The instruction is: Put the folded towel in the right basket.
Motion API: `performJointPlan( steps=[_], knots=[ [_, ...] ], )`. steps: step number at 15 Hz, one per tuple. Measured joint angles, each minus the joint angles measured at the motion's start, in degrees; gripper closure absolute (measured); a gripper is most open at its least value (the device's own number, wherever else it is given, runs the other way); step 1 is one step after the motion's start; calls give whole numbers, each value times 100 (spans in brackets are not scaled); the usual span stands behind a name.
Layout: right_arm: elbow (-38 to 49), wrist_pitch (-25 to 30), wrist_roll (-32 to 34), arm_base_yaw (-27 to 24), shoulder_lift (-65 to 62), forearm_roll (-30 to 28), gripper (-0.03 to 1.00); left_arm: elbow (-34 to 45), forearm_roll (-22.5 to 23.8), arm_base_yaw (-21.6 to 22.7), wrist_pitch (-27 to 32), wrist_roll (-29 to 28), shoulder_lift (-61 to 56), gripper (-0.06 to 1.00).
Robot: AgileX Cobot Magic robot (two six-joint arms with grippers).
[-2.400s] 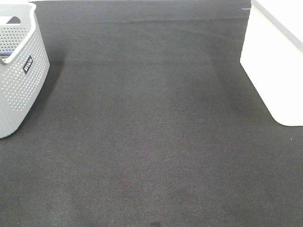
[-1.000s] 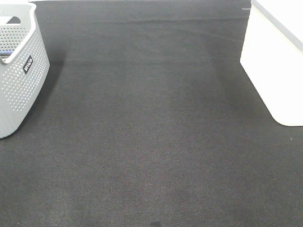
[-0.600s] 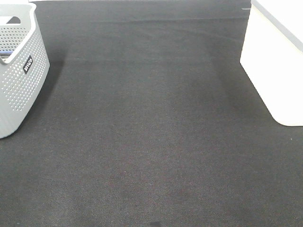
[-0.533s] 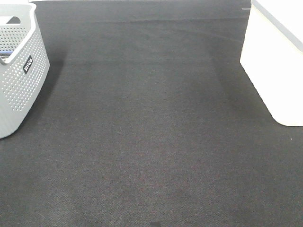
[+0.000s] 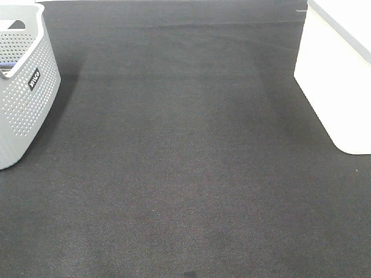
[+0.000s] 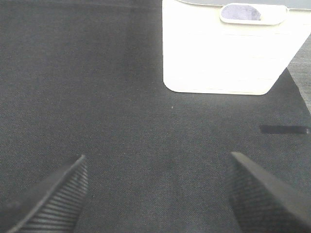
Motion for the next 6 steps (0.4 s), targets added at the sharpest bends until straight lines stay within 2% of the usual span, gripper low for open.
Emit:
performJointPlan(
  steps=[6],
  knots=[
    [0, 0, 0, 0, 0, 0, 23, 0, 0, 0, 0, 0, 0, -3]
  ],
)
